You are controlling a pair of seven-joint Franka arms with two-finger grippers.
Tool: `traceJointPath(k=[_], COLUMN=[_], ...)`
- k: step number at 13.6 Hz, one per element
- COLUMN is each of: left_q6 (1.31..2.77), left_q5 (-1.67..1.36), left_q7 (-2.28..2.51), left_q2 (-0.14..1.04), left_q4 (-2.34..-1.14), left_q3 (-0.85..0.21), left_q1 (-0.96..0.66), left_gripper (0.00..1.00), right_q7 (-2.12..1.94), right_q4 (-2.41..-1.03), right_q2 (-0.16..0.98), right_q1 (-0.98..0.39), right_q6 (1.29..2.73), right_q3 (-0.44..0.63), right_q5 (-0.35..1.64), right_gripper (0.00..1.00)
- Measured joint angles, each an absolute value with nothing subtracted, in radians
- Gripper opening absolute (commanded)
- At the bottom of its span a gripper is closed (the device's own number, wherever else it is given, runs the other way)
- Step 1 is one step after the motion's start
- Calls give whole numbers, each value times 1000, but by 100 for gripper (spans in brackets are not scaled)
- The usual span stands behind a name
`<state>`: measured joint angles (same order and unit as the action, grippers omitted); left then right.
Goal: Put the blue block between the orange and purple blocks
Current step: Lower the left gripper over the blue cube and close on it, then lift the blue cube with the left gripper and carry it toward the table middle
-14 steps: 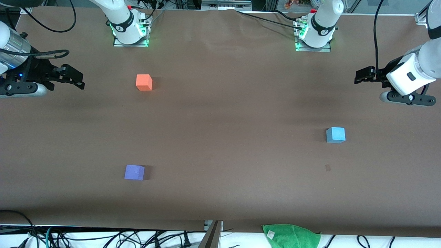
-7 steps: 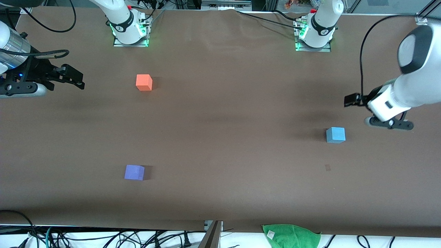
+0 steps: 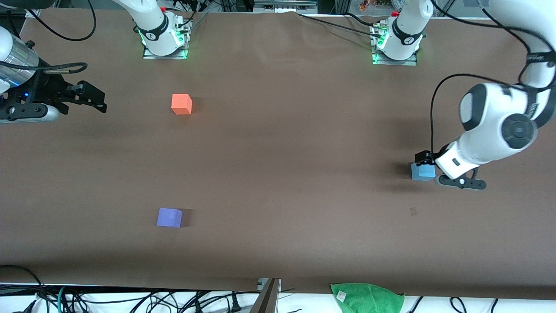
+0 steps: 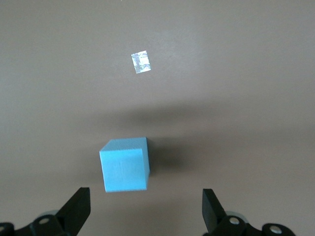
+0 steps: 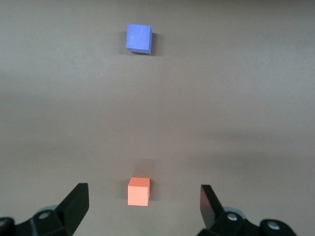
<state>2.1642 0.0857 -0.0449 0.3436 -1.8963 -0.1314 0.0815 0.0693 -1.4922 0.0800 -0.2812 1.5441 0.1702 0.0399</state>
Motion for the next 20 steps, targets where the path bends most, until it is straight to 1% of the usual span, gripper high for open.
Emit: traceJointPath(k=[2,3,5,9,13,20], left_q6=[2272,2302,2323,2348,2396,2468], left_q5=[105,128,172,183,192,217], left_q7=[-45,-45,-28,64,82,89], left_q2=[346,346,346,359,406,481], left_q4=[-1987,-2020,-2049,-2054,-2046,-2035], left_q3=[-131,-131,-130,-127,-106,-104], left_q1=[82,82,83,89,102,124], left_gripper=[100,100,100,100,100,100], right_q7=[69,69,69,69,69,69], right_q4=[-1492,-1492,-1492,-1492,-1492,-1492], right_q2=[80,80,80,80,80,80], right_q1=[-281,-281,-281,-281,-281,-281], right_q6=[1544,1544,1544,1544,1544,1544], right_q3=[170,170,170,170,170,170], right_q5=[40,40,40,40,40,40], right_gripper=[100,100,100,100,100,100])
